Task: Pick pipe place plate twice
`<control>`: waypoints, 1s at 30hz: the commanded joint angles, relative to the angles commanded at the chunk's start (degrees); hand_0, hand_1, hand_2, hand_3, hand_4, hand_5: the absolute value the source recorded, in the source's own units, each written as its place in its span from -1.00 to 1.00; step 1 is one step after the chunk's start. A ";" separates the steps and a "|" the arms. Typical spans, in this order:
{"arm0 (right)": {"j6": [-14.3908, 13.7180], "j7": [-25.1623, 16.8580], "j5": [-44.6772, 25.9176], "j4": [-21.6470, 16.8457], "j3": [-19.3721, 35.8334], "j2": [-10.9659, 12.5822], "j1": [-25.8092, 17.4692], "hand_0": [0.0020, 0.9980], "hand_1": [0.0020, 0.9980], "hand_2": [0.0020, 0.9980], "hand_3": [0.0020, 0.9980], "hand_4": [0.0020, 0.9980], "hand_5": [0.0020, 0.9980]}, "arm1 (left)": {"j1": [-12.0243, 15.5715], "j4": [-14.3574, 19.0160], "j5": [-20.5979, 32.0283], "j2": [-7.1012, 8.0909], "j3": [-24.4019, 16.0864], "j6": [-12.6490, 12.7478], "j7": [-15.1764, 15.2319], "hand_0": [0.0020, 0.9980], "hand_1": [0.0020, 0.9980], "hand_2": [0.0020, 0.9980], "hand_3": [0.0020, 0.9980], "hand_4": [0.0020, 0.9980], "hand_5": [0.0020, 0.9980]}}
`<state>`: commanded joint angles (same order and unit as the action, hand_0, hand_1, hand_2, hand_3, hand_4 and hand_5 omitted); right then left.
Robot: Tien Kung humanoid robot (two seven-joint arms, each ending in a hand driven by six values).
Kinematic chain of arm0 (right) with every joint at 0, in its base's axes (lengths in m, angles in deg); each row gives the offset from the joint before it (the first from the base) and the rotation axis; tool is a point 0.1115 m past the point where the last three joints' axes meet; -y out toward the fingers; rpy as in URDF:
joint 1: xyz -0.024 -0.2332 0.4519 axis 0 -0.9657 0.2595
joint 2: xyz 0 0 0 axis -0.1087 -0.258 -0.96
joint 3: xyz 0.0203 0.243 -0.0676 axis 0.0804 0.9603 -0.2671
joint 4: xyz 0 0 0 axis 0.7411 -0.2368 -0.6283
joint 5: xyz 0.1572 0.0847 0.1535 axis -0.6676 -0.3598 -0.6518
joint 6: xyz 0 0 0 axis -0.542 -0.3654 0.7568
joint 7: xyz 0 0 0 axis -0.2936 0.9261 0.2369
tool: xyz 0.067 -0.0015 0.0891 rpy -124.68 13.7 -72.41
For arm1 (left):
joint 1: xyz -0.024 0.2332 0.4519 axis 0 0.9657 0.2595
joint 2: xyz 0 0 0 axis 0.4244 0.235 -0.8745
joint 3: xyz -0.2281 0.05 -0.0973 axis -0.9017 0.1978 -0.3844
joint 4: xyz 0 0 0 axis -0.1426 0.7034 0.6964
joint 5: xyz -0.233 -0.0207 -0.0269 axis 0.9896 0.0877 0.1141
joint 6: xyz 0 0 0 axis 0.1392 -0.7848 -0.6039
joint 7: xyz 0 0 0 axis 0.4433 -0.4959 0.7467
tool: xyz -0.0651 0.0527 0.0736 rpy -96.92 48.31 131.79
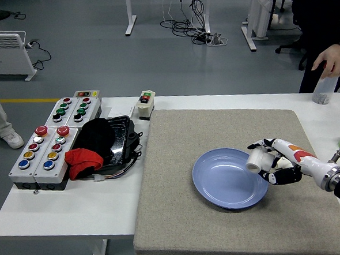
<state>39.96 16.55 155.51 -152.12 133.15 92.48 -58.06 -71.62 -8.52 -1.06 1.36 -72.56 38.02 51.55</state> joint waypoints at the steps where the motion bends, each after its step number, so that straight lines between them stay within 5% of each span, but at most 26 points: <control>1: -0.28 -0.02 0.13 0.60 -0.54 -0.15 0.41 -0.02 0.11 0.18 0.29 -0.11 -0.81 | -0.01 0.00 0.10 0.01 0.07 0.00 0.04 0.26 0.18 0.05 0.18 -0.46 1.00; 2: -0.61 -0.07 0.41 1.18 -1.05 -0.33 0.86 0.33 0.35 0.33 0.34 -0.10 -0.83 | -0.04 0.00 0.20 0.01 0.12 0.00 0.07 0.26 0.17 0.05 0.18 -0.46 1.00; 7: -1.78 0.35 2.23 5.69 -4.41 -1.43 3.35 0.33 0.35 0.33 0.34 -0.10 -0.83 | -0.26 0.02 0.45 0.02 0.30 -0.02 0.14 0.26 0.17 0.05 0.18 -0.46 1.00; 8: -1.82 0.37 2.60 6.25 -4.88 -1.52 3.57 0.66 0.58 0.67 0.63 -0.03 -0.81 | -0.28 0.02 0.44 0.03 0.29 -0.02 0.14 0.26 0.17 0.04 0.18 -0.46 1.00; 13: -1.41 1.09 3.55 7.98 -6.72 -1.58 4.00 0.66 0.58 0.67 0.63 -0.03 -0.81 | -0.33 0.03 0.66 0.06 0.46 -0.02 0.21 0.26 0.17 0.04 0.18 -0.46 1.00; 14: -1.32 1.09 3.69 8.11 -6.90 -1.56 3.99 0.93 0.84 1.00 1.00 0.23 -0.69 | -0.34 0.03 0.68 0.06 0.48 -0.02 0.22 0.25 0.17 0.04 0.18 -0.46 1.00; 19: -2.16 0.54 5.35 8.54 -7.71 -1.43 3.94 0.93 0.84 1.00 1.00 0.23 -0.69 | -0.49 0.03 0.86 0.09 0.62 0.00 0.31 0.25 0.17 0.04 0.18 -0.46 1.00; 20: -2.78 0.47 5.76 8.51 -7.66 -1.43 3.93 1.00 0.89 1.00 1.00 0.47 -0.64 | -0.51 0.03 0.89 0.09 0.64 0.01 0.32 0.25 0.17 0.04 0.17 -0.46 1.00; 30: -2.74 1.87 7.47 7.65 -5.07 -1.23 3.62 1.00 0.91 1.00 1.00 0.50 -0.65 | -0.60 0.03 0.88 0.06 0.62 0.02 0.28 0.25 0.16 0.03 0.18 -0.46 1.00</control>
<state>37.22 18.42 162.98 -144.48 128.08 91.25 -54.44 -72.22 -8.49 -0.19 1.41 -71.94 38.05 51.82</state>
